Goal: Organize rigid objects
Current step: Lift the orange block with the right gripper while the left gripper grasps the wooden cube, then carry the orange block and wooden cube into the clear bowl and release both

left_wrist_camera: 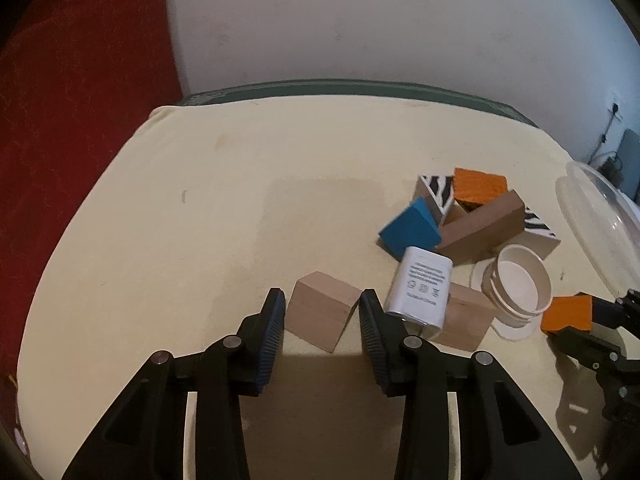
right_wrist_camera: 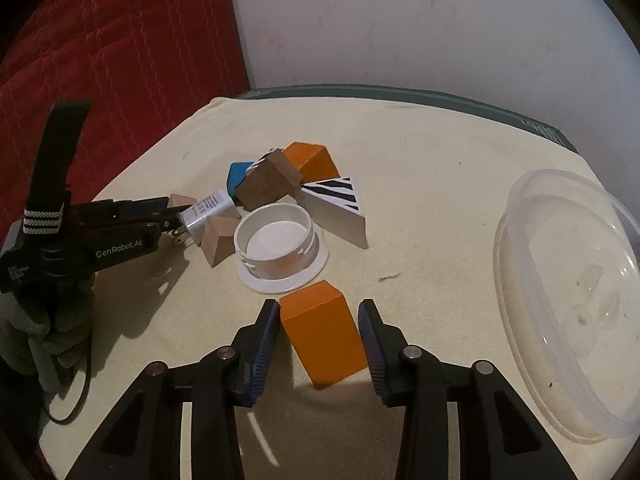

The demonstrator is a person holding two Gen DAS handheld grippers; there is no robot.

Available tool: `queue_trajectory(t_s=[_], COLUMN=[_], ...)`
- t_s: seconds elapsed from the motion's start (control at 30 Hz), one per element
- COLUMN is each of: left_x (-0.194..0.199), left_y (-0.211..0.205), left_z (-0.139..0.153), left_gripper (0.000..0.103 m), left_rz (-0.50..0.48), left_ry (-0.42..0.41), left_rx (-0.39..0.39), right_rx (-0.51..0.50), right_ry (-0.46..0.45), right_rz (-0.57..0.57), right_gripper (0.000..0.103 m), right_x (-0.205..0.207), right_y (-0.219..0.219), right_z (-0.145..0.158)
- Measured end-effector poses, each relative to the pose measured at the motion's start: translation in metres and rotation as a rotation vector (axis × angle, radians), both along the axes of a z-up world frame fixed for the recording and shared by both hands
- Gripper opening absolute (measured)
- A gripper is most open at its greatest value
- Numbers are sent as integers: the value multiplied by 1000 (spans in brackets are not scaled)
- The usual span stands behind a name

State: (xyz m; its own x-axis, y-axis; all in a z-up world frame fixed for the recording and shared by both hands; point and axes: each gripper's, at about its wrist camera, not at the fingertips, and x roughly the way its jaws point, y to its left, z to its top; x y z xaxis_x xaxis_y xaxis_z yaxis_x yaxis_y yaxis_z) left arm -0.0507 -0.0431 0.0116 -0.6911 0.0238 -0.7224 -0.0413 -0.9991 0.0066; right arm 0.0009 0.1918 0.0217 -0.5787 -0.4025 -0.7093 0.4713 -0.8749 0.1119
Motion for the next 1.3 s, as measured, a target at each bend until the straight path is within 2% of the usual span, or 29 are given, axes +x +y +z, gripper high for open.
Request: queue_trajectory(t_s=[0.13,0.33,0.53,0.7,1.0,1.3], left_x=[8,17,26,31,37,36], left_y=[-11,-17,-12,-9,20,58], left_z=[6,15,24,33,53,66], left_gripper=[40,39,39,40,40,40], left_rz=[64,124,133,139,66,-22], left_ry=[46,104,142,148,166,177], left_rx=[30,35,21,52,62,72], right_rx=[-31,-44,-93,-153,-250,-221], right_ry=[22,52,83,110,134,164], right_rz=[-18,-27,-85,-179,-387,-571], right_gripper=[37,36,36,36,36,36], right_x=[4,8,8,4,0,-6], right_y=[10,13,29,57,115,146], right_z=[3,10,21,33,42,42])
